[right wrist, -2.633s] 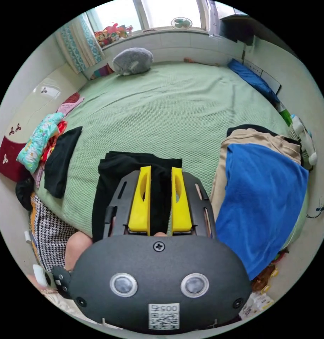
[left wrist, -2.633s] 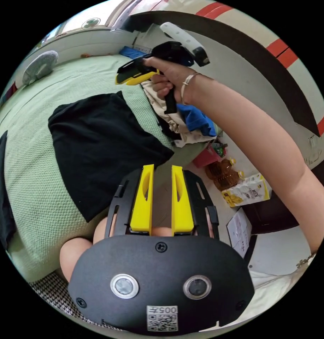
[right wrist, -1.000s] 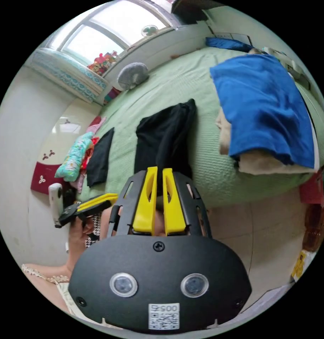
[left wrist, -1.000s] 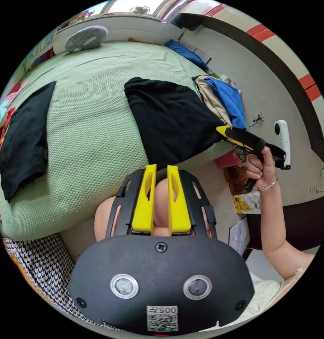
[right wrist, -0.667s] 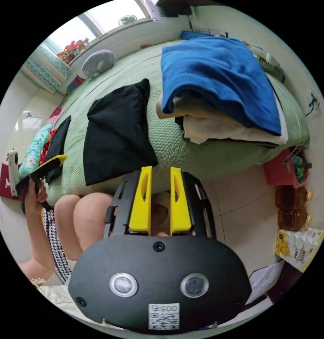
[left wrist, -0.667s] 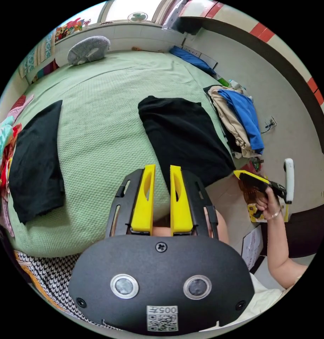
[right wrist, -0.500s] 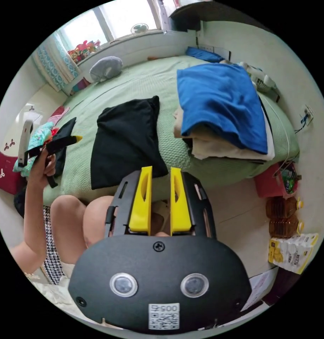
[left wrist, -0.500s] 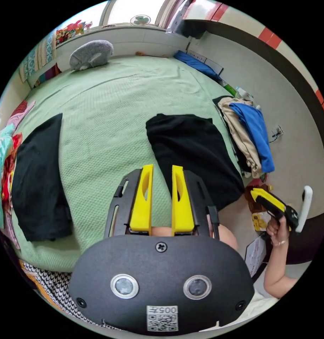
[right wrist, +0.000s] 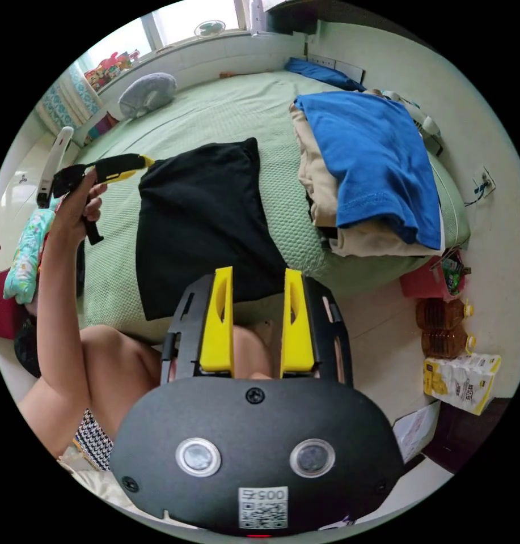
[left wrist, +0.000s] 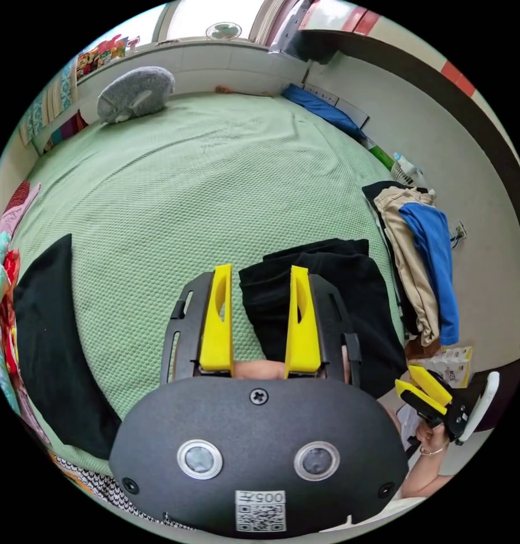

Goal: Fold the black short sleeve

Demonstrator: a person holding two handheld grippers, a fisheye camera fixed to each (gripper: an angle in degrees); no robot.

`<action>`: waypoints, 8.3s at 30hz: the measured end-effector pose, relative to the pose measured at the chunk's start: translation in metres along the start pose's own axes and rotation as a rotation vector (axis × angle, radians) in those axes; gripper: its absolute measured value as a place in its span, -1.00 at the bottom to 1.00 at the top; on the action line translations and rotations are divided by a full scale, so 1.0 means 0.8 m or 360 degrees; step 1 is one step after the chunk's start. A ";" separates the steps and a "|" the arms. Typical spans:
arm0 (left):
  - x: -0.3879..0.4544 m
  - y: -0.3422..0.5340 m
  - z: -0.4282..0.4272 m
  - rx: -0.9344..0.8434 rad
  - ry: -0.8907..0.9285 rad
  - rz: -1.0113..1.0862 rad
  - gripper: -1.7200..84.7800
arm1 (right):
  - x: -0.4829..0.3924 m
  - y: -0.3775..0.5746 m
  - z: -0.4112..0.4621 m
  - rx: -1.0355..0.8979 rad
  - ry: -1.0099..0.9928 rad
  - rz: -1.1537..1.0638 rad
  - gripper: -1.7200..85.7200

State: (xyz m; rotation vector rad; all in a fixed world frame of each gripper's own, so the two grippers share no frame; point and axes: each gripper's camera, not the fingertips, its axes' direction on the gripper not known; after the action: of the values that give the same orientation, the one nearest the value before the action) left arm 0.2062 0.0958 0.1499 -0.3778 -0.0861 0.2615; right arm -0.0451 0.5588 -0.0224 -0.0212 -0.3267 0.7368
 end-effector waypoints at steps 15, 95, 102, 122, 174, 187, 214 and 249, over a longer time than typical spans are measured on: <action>-0.064 -0.041 0.012 -0.0007 0.0171 -0.0035 -0.88 | 0.018 -0.002 -0.003 -0.0039 -0.0427 0.0072 -0.99; 0.124 0.211 0.015 -0.0153 -0.0062 0.0347 -0.75 | -0.222 -0.055 0.074 0.0037 -0.0152 -0.0711 -0.80; 0.156 0.266 0.009 0.0000 -0.0242 0.0445 -0.77 | -0.225 -0.052 0.108 0.0013 -0.0107 -0.0645 -0.88; 0.144 0.363 -0.079 0.0093 -0.0069 0.0216 -0.90 | -0.248 -0.052 0.150 -0.0002 -0.0012 -0.0694 -0.90; 0.162 0.423 -0.115 -0.0054 0.0006 0.0222 -0.75 | -0.297 -0.012 0.178 0.0058 0.0282 -0.0794 -0.85; 0.150 0.412 -0.135 -0.0044 0.0122 0.0213 -0.86 | -0.283 0.005 0.121 0.0344 0.0478 -0.0906 -0.97; 0.108 0.375 -0.173 -0.0007 -0.0217 0.0045 -0.88 | -0.078 -0.178 0.068 0.0092 -0.0606 -0.0088 -0.72; 0.296 0.352 -0.309 0.0399 0.0114 0.0303 -0.89 | -0.162 -0.175 -0.183 0.0518 -0.0138 -0.0484 -0.93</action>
State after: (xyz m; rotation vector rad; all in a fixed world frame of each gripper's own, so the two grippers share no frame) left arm 0.4004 0.3243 -0.1761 -0.1454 0.0534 0.4412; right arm 0.0009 0.3830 -0.1794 0.3619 -0.2812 0.4825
